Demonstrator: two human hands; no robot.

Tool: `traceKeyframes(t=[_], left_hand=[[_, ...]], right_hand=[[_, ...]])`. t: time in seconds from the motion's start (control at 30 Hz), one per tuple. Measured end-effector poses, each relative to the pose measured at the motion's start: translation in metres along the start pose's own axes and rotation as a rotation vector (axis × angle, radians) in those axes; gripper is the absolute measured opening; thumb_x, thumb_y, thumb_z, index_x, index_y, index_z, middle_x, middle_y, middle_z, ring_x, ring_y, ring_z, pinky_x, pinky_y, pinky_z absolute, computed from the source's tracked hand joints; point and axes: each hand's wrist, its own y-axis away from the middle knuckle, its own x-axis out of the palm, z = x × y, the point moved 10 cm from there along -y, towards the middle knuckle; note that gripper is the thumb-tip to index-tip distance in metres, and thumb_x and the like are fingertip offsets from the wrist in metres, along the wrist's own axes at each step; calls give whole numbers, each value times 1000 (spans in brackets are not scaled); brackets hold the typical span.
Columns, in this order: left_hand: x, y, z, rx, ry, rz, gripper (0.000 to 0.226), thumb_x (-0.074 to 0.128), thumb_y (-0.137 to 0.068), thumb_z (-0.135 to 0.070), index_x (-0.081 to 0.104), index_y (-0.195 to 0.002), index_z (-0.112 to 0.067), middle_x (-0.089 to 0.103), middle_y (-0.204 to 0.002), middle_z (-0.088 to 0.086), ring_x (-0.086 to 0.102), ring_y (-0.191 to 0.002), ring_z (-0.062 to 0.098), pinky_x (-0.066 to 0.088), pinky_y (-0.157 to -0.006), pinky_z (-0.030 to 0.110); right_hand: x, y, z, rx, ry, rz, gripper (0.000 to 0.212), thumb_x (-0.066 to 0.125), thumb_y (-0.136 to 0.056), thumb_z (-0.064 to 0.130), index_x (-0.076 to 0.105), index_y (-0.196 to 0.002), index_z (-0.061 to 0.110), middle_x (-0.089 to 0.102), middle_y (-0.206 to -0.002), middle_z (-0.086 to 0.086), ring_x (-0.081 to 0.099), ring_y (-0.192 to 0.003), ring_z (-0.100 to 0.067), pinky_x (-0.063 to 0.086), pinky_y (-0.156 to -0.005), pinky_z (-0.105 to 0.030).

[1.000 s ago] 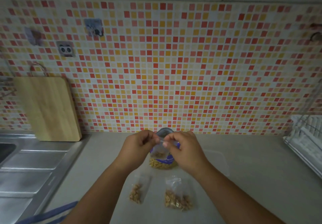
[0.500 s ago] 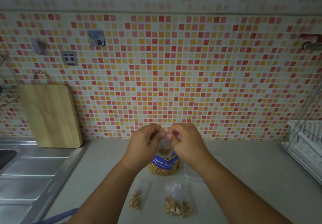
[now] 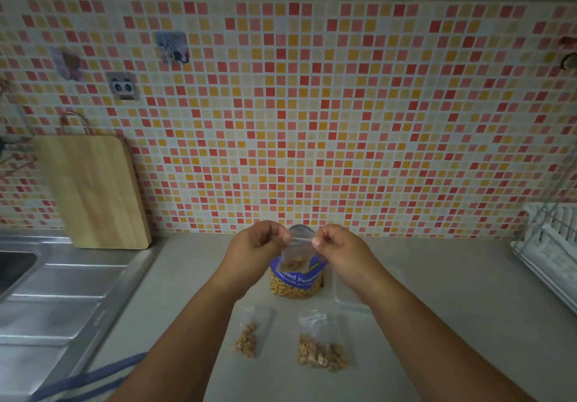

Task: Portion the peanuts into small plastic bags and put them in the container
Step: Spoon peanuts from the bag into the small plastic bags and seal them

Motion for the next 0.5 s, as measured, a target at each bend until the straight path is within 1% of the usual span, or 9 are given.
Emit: traceKeyframes(t=[0.07,0.1,0.17,0.23,0.27,0.33,0.4,0.43,0.5], left_hand=[[4,1,28,-129,110,128,8,67,-83,-20,67,-85,-12,65,-81,11,60,-75,19,52,-77,33],[3,3,44,-209,143,148,12,68,-81,-24,67,-84,-12,65,-80,9,59,-74,18,52,-75,31],[-4,7,85,-363,101,107,16,67,-83,-27,66,-82,-11,64,-76,5,55,-67,17,49,-68,26],[-13,11,129,-490,-64,54,18,63,-87,-26,64,-82,-9,62,-75,5,52,-63,17,46,-63,25],[-16,12,151,-535,-169,44,19,63,-87,-28,64,-84,-9,62,-77,5,54,-66,19,46,-64,27],[-20,14,186,-570,-458,62,21,63,-85,-34,63,-93,-15,65,-90,6,62,-86,24,45,-75,26],[-18,16,208,-561,-684,103,37,62,-85,-34,56,-117,-16,63,-113,9,60,-106,24,43,-86,24],[-16,18,218,-568,-712,112,46,62,-85,-33,50,-126,-16,57,-122,11,58,-111,25,43,-91,25],[-15,19,231,-570,-755,97,52,61,-82,-33,47,-129,-17,49,-129,13,55,-115,31,46,-95,31]], right_hand=[[15,-2,-24,75,-34,94,23,48,-95,17,53,-74,22,69,-93,-10,63,-77,-19,52,-75,-34],[22,-3,-37,117,-47,131,25,46,-95,13,51,-72,21,70,-90,-12,63,-72,-19,52,-71,-32],[41,-2,-69,220,-36,204,27,42,-94,6,48,-71,19,69,-77,-8,58,-61,-15,49,-59,-24],[62,0,-102,318,26,281,29,38,-92,0,46,-70,18,68,-72,-6,55,-54,-13,46,-50,-20],[72,1,-118,358,68,316,30,36,-91,-1,46,-69,17,68,-75,-10,55,-52,-13,46,-48,-20],[86,2,-139,403,144,346,30,35,-90,-1,46,-68,16,66,-81,-16,55,-50,-14,45,-44,-21],[94,0,-152,422,191,326,26,35,-89,2,47,-70,16,64,-72,-10,56,-45,-11,44,-43,-19],[97,-3,-156,417,220,310,23,36,-89,5,49,-73,16,62,-69,-6,60,-48,-12,46,-45,-19],[100,-11,-161,344,374,274,16,39,-91,14,54,-84,17,64,-84,-7,67,-79,-23,52,-69,-28]])
